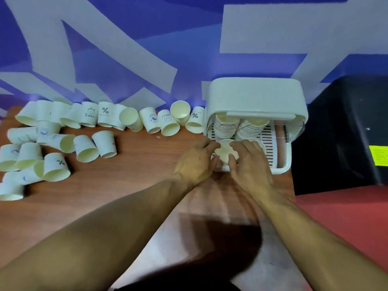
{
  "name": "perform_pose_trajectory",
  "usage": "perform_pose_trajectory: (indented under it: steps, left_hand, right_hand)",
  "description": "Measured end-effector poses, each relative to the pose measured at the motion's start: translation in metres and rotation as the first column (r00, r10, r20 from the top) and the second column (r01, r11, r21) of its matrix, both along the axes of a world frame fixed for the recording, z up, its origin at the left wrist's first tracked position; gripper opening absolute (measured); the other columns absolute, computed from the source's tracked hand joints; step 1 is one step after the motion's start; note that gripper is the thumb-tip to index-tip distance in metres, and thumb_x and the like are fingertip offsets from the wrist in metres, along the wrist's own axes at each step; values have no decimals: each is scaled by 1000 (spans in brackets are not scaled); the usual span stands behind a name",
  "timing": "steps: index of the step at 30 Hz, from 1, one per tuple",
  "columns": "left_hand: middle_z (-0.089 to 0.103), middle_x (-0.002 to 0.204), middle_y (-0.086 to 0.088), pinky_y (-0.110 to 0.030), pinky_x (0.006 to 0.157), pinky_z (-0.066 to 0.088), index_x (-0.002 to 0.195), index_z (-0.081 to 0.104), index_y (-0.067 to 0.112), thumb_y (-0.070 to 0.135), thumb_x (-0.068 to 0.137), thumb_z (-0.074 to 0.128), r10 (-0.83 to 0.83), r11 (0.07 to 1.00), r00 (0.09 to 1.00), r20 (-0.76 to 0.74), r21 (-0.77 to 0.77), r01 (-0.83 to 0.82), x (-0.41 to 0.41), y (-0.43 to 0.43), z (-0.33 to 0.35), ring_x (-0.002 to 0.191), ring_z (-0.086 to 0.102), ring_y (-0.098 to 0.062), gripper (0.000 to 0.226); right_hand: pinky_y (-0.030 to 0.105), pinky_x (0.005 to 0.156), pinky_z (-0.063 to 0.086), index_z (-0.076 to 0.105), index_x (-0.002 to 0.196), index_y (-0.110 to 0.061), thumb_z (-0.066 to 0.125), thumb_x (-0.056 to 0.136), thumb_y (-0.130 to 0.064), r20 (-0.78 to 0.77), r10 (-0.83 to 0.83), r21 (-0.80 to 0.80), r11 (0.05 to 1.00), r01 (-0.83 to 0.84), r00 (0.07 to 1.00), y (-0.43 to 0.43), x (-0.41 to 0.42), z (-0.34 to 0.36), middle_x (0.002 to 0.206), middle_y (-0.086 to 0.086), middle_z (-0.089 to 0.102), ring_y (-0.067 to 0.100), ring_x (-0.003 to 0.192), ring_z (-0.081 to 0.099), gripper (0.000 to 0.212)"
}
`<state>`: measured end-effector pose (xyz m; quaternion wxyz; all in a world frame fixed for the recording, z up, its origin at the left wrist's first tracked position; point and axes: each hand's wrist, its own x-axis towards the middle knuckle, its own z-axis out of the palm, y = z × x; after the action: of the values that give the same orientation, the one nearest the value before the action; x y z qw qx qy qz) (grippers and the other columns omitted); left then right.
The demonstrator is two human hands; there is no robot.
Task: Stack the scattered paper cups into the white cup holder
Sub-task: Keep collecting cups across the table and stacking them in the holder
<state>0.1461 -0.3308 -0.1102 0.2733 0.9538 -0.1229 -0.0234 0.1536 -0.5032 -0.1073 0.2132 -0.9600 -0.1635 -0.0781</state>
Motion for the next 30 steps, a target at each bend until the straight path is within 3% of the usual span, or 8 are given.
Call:
perform_pose_trajectory:
  steps: [3,9,15,22,26,30]
  left_hand:
    - [61,113,-5,-31,81,47,121,61,17,27,93,55,113,993,993,44,7,-114,-21,38,8,100,57,-24,31]
    - [60,112,1,-30,80,47,121,60,24,34,92,56,374,920,924,74,100,-380,-86,131,11,101,56,-20,32]
    - [58,107,2,-34,76,51,114,63,25,33,91,58,633,772,773,42,31,-635,-158,219,5,95,57,-19,26]
    - [57,116,5,-33,79,51,117,61,29,37,92,56,777,630,629,-12,3,-777,-207,330,-5,102,57,-16,27]
    - [56,115,7,-33,74,50,115,61,32,35,90,55,805,593,592,-40,24,-805,-217,397,-16,100,58,-17,27]
    - [55,116,6,-32,69,47,114,64,30,37,88,45,716,696,697,-46,124,-707,-210,460,-17,100,54,-22,33]
  right_hand:
    - [39,75,49,66,103,-5,60,79,-16,52,59,80,995,-63,997,34,-11,17,96,12,66,33,86,57,27]
    - [37,75,48,63,108,-8,63,84,-19,-8,233,66,970,-232,972,119,-39,31,97,8,61,29,90,56,26]
    - [33,78,48,62,120,-15,64,85,-25,-88,412,14,911,-412,907,217,-71,40,108,3,60,23,100,55,36]
    - [36,83,50,59,124,-16,63,87,-26,-197,530,11,843,-538,825,349,-95,37,116,2,60,22,106,56,38]
    - [32,84,50,60,121,-20,64,87,-30,-399,469,112,878,-466,788,421,-101,22,112,-3,64,15,100,61,36]
    - [33,81,53,67,99,-17,71,78,-30,-689,255,248,962,-111,678,492,-109,4,85,-7,69,14,86,66,25]
